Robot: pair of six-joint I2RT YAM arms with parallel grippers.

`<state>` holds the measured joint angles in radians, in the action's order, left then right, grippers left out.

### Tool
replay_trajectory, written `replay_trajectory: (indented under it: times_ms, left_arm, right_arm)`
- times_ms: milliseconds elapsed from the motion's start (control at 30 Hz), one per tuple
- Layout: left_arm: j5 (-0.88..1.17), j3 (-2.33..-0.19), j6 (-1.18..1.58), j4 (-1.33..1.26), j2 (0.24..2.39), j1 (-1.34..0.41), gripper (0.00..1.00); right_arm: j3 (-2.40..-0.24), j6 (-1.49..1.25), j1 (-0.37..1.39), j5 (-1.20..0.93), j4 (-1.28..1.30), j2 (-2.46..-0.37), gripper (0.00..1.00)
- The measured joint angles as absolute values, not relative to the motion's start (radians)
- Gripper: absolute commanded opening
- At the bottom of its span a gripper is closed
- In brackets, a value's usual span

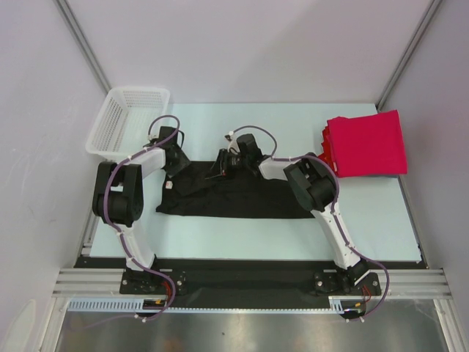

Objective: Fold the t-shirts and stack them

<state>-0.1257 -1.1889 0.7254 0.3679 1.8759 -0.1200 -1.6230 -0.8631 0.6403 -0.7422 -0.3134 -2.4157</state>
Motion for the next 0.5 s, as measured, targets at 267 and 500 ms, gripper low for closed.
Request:
replay_trajectory:
  times_ms: [267,500]
  left_arm:
    - [-0.128,-1.187,0.725,0.366,1.875,-0.120,0.55]
    - [-0.134,-1.167,0.725,0.349,1.863,-0.120,0.55]
  right_arm:
    - [-1.451,-0.816,0.641,-0.828,-0.330,-2.335,0.31]
    - [-1.293,-0.757,0.641,-0.853,-0.329,-2.194,0.41]
